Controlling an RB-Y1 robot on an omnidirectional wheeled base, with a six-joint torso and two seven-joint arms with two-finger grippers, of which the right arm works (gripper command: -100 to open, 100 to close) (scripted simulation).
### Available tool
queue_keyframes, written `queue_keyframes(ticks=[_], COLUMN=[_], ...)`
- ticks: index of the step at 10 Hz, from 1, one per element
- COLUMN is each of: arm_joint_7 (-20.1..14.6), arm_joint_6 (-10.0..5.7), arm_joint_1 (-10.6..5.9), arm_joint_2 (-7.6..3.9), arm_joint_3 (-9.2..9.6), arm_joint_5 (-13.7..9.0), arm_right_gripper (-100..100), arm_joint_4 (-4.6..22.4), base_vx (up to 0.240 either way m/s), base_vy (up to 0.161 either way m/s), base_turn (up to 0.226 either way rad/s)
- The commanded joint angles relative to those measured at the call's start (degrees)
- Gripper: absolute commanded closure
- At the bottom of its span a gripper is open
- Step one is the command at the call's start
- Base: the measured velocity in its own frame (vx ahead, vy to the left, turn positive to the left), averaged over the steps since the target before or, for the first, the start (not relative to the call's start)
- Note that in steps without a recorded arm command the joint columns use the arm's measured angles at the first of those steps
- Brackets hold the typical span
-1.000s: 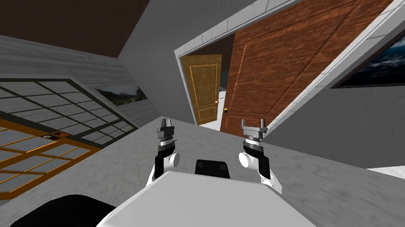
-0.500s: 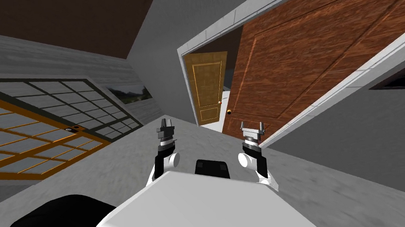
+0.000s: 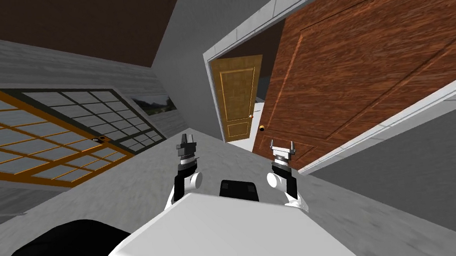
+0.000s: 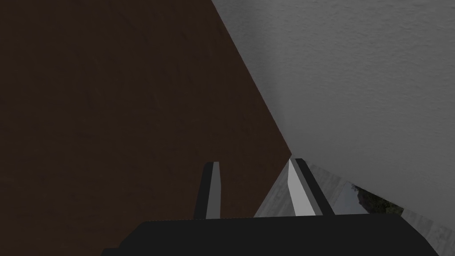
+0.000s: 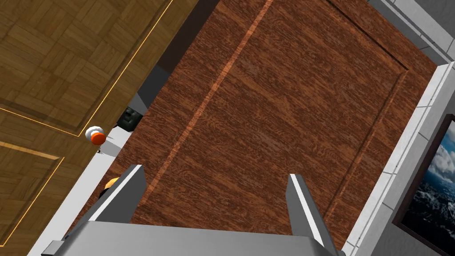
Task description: Push the door open
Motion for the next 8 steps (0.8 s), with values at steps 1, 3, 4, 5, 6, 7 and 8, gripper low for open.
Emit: queue_keyframes(ticks=[1, 3, 4, 5, 6, 7, 8], arm_joint_7=[-1.6, -3.2, -4.1, -4.9, -5.7, -6.6, -7.4], arm_joint_6=[-1.01, -1.91, -2.35, -2.79, -3.22, -3.66, -4.09], arm_joint_1=[-0.66, -1.43, -1.81, -2.19, -2.56, -2.94, -3.31], arm_joint_2=[0.00, 0.04, 0.07, 0.12, 0.19, 0.27, 0.35], arm_joint_3=[0.00, -0.08, -0.11, -0.15, -0.18, -0.22, -0.25], arm_joint_5=[-1.4, -3.3, -4.2, -5.0, -5.9, -6.8, -7.7], arm_right_gripper=[-100, -100, -100, -100, -100, -100, -100], arm_joint_4=[2.7, 5.7, 7.2, 8.7, 10.1, 11.6, 13.0], base_vx=[0.098, 0.089, 0.084, 0.083, 0.075, 0.079, 0.090], base_vy=[-0.063, -0.055, -0.059, -0.066, -0.053, -0.059, -0.069], base_turn=[0.151, 0.126, 0.131, 0.124, 0.121, 0.126, 0.108])
